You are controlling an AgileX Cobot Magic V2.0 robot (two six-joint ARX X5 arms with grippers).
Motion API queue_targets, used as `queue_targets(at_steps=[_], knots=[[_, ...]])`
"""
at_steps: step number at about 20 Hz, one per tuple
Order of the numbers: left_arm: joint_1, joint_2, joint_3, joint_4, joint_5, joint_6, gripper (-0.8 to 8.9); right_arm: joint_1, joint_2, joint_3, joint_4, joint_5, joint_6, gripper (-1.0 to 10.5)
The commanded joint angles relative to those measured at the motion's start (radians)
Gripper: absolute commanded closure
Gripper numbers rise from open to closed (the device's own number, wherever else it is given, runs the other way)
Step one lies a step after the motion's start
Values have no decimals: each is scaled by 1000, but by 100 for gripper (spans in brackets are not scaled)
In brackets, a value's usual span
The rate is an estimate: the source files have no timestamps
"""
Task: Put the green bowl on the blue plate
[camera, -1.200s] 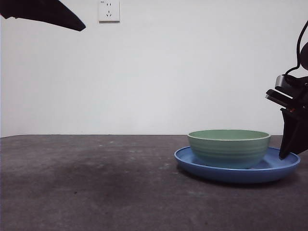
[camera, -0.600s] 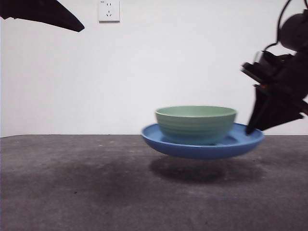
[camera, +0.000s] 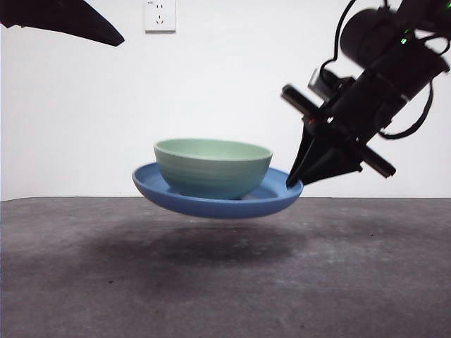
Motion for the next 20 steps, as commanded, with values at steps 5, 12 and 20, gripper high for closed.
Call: queue_targets(at_steps=[5, 12, 20], knots=[[-7, 5, 10, 10, 4, 13, 474, 30, 148, 93, 17, 4, 35, 935], [-7, 5, 10, 10, 4, 13, 474, 31, 194, 93, -2, 21, 31, 935], [-7, 5, 10, 10, 4, 13, 474, 36, 167, 93, -21, 23, 31, 727]])
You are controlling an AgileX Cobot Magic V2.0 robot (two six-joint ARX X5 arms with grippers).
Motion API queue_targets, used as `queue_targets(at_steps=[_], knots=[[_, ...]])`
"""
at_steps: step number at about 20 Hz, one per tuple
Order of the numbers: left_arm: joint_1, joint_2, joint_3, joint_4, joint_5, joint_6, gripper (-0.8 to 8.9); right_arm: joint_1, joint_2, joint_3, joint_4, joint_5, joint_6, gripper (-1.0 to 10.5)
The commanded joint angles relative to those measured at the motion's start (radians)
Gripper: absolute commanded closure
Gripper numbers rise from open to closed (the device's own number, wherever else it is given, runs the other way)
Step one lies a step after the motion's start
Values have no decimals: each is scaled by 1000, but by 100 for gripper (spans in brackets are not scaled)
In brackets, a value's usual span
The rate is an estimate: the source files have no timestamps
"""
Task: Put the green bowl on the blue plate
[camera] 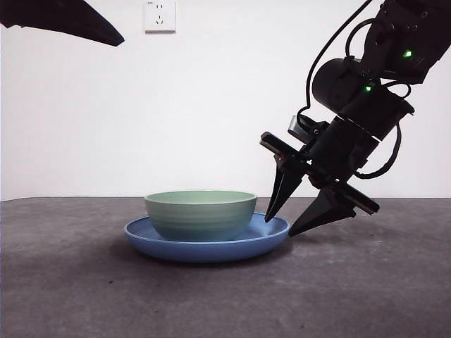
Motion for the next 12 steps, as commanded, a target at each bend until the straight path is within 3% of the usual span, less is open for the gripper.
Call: queue_targets(at_steps=[1, 5, 12], knots=[[-7, 5, 10, 9, 4, 13, 474, 5, -23, 20, -3, 14, 6, 727], [-7, 5, 10, 10, 4, 13, 474, 3, -141, 20, -82, 61, -57, 726], [-7, 5, 10, 10, 4, 13, 474, 31, -460, 20, -414, 65, -307, 727]])
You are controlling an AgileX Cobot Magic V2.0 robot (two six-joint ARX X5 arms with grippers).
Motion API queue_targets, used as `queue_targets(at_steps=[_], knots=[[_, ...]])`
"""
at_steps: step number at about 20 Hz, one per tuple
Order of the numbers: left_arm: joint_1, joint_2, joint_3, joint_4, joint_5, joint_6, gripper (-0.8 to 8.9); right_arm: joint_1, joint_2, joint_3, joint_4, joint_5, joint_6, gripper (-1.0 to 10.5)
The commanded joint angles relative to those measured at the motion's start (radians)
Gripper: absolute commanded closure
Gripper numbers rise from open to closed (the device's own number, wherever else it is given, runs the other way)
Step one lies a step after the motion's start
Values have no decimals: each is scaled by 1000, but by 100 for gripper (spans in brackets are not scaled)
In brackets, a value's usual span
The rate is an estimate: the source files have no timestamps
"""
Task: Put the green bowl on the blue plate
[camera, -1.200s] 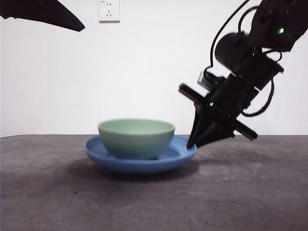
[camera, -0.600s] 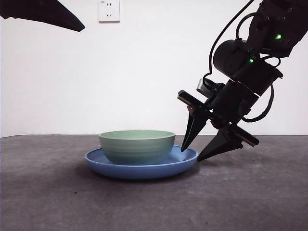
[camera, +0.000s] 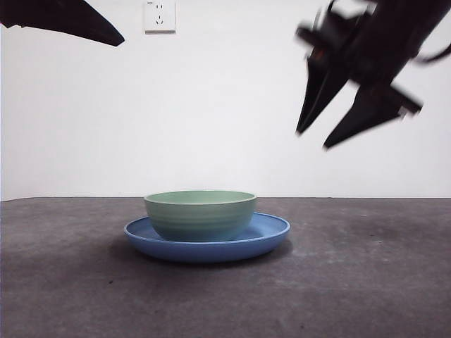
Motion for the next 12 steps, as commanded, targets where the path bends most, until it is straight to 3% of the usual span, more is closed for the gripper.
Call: queue_targets(at_steps=[1, 12], knots=[[-7, 5, 10, 10, 4, 13, 474, 26, -93, 20, -95, -2, -123, 727], [-7, 5, 10, 10, 4, 13, 474, 133, -387, 19, -314, -2, -156, 727]])
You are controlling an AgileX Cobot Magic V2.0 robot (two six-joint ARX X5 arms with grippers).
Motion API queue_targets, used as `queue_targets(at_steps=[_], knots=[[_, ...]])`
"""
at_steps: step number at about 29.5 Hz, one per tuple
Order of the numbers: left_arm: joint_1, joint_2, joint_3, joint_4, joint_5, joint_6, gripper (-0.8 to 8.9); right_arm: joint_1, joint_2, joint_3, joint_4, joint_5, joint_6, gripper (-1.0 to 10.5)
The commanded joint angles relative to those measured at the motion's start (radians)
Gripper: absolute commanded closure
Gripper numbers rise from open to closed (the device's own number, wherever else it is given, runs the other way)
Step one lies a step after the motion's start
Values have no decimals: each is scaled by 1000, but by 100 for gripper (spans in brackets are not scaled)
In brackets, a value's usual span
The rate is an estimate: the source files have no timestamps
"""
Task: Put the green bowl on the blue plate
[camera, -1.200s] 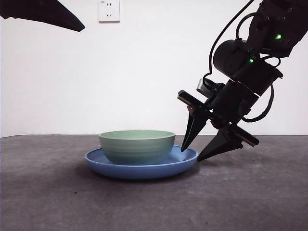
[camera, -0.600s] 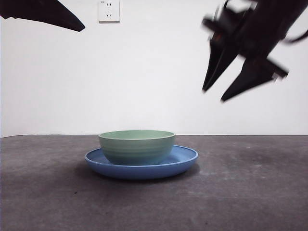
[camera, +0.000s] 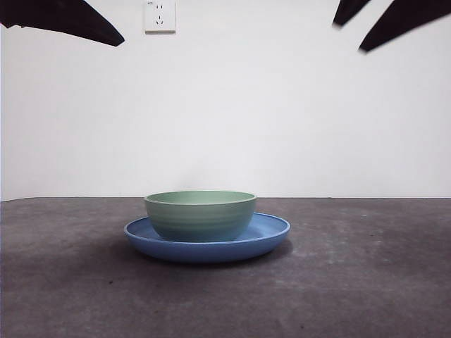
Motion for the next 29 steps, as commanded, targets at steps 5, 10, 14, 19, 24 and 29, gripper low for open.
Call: queue_targets(at_steps=[5, 10, 14, 19, 24, 29], knots=[[-7, 5, 10, 10, 4, 13, 474, 65, -85, 18, -67, -2, -15, 727], [-7, 5, 10, 10, 4, 13, 474, 80, -101, 18, -69, -2, -15, 727], [-7, 5, 10, 10, 4, 13, 474, 81, -99, 18, -74, -2, -14, 727], [-7, 5, 10, 10, 4, 13, 475, 81, -100, 18, -80, -2, -15, 727], [-7, 5, 10, 10, 4, 13, 648, 81, -100, 18, -98, -2, -15, 838], [-7, 5, 10, 10, 4, 13, 804, 81, -100, 18, -99, -1, -15, 941]])
